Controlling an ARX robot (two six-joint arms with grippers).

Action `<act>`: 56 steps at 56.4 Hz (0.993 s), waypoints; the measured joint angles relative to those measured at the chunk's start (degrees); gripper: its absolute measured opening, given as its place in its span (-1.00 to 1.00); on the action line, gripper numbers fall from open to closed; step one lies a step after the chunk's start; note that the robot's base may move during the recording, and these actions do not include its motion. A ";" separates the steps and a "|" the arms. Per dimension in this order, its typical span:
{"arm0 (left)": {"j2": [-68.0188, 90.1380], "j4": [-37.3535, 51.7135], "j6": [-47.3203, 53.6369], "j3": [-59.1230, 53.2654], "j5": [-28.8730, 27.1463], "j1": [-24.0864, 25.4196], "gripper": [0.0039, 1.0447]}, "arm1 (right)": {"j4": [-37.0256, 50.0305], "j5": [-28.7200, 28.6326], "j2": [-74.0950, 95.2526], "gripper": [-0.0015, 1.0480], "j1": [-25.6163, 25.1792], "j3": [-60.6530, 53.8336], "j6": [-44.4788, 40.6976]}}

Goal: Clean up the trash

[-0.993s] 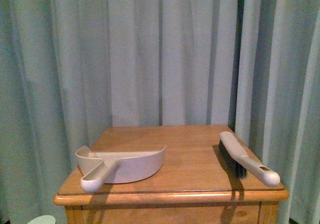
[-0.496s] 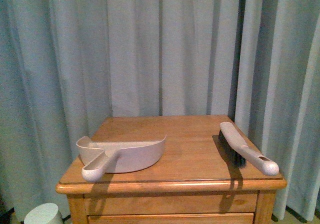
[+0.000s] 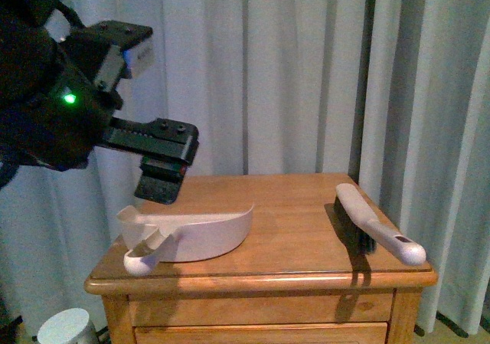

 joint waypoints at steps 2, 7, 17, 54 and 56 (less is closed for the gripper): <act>1.38 -0.48 -1.03 0.72 -0.13 -0.39 0.86 | 0.02 -0.02 0.00 0.86 0.00 0.00 0.00; 3.30 -0.83 -2.93 1.57 -0.15 -1.01 0.86 | 0.00 -0.02 0.00 0.86 0.00 0.00 0.00; 7.17 -0.68 -5.49 2.34 0.22 -0.96 0.86 | 0.00 0.00 0.00 0.86 0.00 0.00 0.00; 16.94 1.11 -5.31 4.44 -1.29 0.87 0.86 | 0.00 0.00 0.00 0.86 0.00 0.00 0.00; 17.31 1.20 -5.20 4.61 -1.31 0.83 0.86 | 0.00 0.00 0.00 0.86 0.00 0.00 -0.02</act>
